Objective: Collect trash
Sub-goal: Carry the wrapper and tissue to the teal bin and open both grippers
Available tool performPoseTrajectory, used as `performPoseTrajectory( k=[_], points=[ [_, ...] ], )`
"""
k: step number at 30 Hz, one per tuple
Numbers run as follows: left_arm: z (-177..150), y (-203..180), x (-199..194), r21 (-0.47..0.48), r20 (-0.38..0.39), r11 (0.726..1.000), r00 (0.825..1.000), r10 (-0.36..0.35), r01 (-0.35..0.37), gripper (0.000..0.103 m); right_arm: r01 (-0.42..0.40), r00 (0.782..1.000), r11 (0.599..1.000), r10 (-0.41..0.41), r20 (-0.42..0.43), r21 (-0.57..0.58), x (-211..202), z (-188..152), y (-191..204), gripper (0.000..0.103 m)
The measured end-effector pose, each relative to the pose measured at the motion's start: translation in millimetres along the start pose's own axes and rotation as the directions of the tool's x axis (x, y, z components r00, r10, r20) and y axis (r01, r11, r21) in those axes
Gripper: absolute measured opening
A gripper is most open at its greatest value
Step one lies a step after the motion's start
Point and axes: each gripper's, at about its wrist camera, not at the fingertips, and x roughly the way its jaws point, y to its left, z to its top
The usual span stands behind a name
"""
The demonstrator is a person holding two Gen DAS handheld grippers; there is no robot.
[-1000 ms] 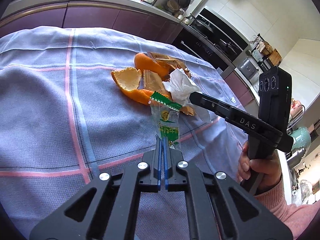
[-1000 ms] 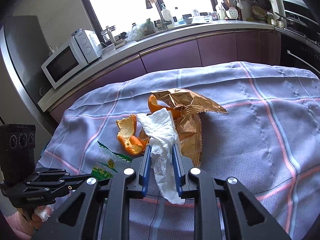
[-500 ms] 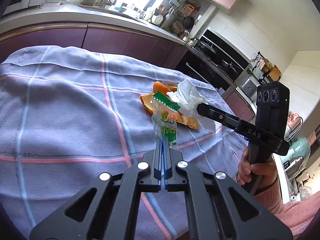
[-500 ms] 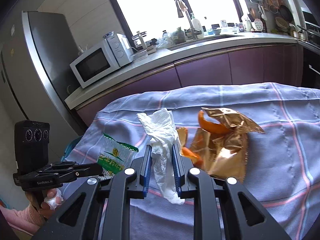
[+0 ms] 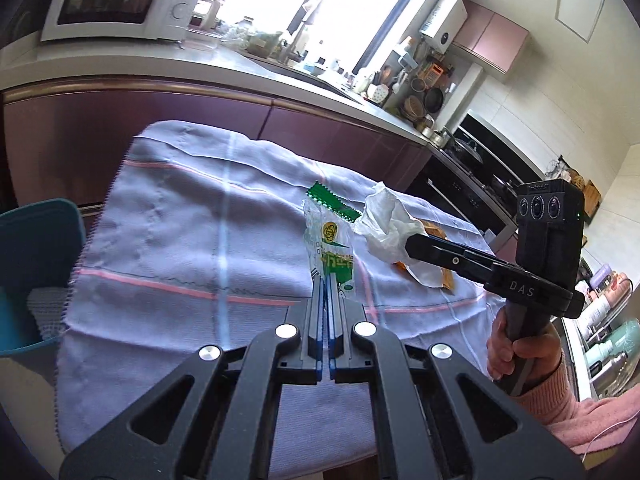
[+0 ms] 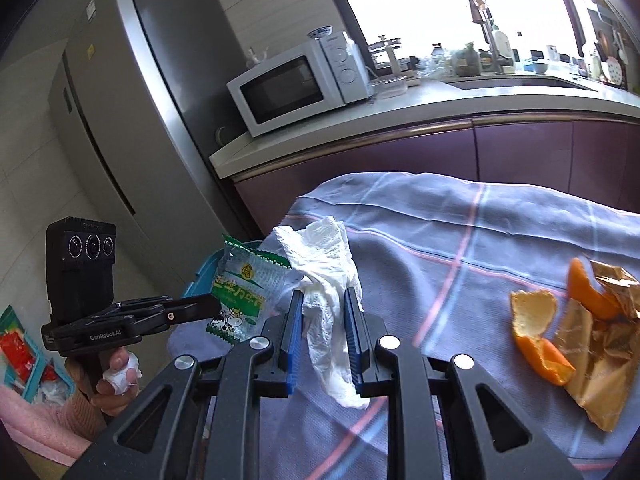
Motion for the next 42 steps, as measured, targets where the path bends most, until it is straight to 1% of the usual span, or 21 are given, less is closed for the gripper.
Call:
performPoseTrajectory(
  k=[4,8,12,15,19,24,27,30,32,34,38,40,42],
  points=[
    [0,34,-40,-0.047,0.060,0.996,0.995,0.084,-0.081,0.002,-0.059,0.997,0.997,0.056,-0.043,-0.055,27,11,25,0.019],
    [2,65,-77,-0.106,0.116,0.982,0.979,0.169,-0.157,0.002,-0.113,0.991,0.988,0.105,-0.084,-0.104,55,24,52,0.019],
    [4,95,-106,-0.163,0.149,0.959,0.954,0.258,-0.234,0.002,-0.173,0.979,0.973,0.153,-0.136,-0.151,85,35,82,0.019],
    [4,116,-122,-0.196,0.153,0.935,0.933,0.326,-0.295,0.002,-0.202,0.970,0.962,0.170,-0.176,-0.183,110,39,102,0.019],
    [5,141,-134,-0.229,0.149,0.906,0.907,0.395,-0.357,0.002,-0.216,0.960,0.954,0.170,-0.221,-0.208,144,42,124,0.018],
    [4,173,-139,-0.272,0.126,0.873,0.884,0.449,-0.405,0.002,-0.220,0.948,0.950,0.154,-0.278,-0.221,185,43,142,0.019],
    [3,187,-132,-0.285,0.107,0.858,0.875,0.472,-0.427,0.002,-0.224,0.937,0.950,0.148,-0.316,-0.219,208,42,150,0.019],
    [2,202,-125,-0.294,0.078,0.841,0.865,0.495,-0.454,0.002,-0.219,0.931,0.951,0.136,-0.339,-0.220,226,40,154,0.019],
    [4,211,-118,-0.302,0.057,0.833,0.864,0.501,-0.463,0.002,-0.215,0.926,0.954,0.131,-0.354,-0.210,237,39,155,0.019],
    [2,222,-112,-0.316,0.036,0.829,0.867,0.497,-0.462,0.002,-0.209,0.922,0.957,0.123,-0.367,-0.202,247,38,156,0.018],
    [0,236,-100,-0.338,-0.001,0.808,0.858,0.513,-0.483,0.002,-0.191,0.915,0.963,0.104,-0.389,-0.192,266,37,156,0.018],
    [-2,242,-95,-0.344,-0.015,0.805,0.860,0.510,-0.483,0.002,-0.182,0.913,0.965,0.095,-0.397,-0.188,273,37,156,0.019],
    [-5,245,-89,-0.344,-0.033,0.800,0.857,0.514,-0.492,0.002,-0.173,0.909,0.967,0.085,-0.408,-0.185,280,36,156,0.019]
  ],
)
